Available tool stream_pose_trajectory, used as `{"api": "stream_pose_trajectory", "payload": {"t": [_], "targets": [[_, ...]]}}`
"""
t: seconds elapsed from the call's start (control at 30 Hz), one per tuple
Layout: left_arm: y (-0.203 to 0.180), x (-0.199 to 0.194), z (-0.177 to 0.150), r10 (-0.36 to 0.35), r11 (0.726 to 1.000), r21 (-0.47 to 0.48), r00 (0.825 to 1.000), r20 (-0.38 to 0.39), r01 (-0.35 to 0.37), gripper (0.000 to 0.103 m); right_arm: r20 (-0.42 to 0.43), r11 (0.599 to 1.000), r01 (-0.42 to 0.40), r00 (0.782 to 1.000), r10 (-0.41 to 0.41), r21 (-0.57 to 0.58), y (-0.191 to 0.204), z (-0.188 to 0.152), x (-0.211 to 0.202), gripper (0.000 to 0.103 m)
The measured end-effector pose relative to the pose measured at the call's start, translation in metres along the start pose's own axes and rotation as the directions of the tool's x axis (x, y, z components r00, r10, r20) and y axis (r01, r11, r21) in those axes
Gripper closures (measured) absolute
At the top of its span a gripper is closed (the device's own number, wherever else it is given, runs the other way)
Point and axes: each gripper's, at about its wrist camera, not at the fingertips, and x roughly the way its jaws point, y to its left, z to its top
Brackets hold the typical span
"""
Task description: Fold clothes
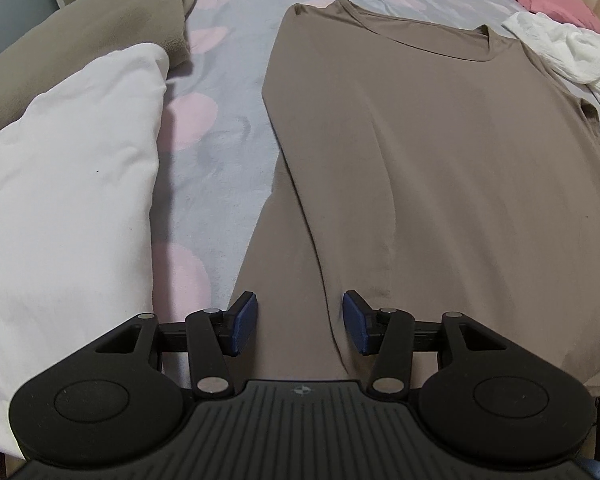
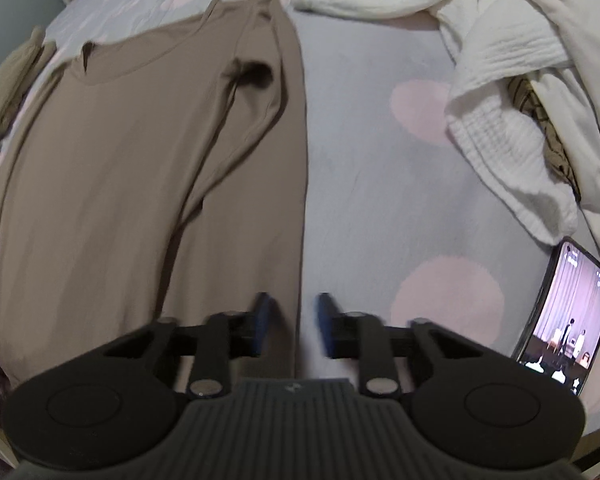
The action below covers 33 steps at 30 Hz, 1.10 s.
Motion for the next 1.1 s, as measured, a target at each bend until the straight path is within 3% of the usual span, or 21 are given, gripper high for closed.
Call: {"api": "stream_pose_trajectory", "payload": {"t": [0.2,0.43,0.63,0.93,1.03,1.1], "targets": [[0.001,0.002,0.004,0.005,1.000,-0.007,1.000,0.000,-0.005,0.057,-0.004,0.999,-0.010,1.000,0.010,0.034,-0.004,-0.003,-0.006,0.103],[0.002,0.004,0.008,0.000,1.000,-0.025,1.000,-0.012,0.000,0.057,0.027,0.986,0.117,0.992,-0.121,0.120,-0.045,0.033,-0.030,0.103],[0.005,0.004,0.008,-0.012,0.999,-0.041,1.000,-0.016,0.011,0.056,0.042,0.964,0.227,0.971,-0.235,0.141,-0.078,0.059,-0.044,0.103],[0.009,0.002,0.007,-0.013,0.998,-0.062,1.000,-0.015,0.012,0.054,0.088,0.903,0.366,0.916,-0.393,0.223,-0.125,0.086,-0.055,0.103],[0.009,0.002,0.007,-0.013,0.998,-0.067,1.000,-0.015,0.012,0.053,0.072,0.895,0.383,0.910,-0.408,0.230,-0.132,0.089,-0.048,0.103],[0.009,0.002,0.007,-0.011,0.998,-0.069,1.000,-0.013,0.010,0.053,0.083,0.899,0.357,0.918,-0.388,0.252,-0.133,0.088,-0.048,0.103]]}}
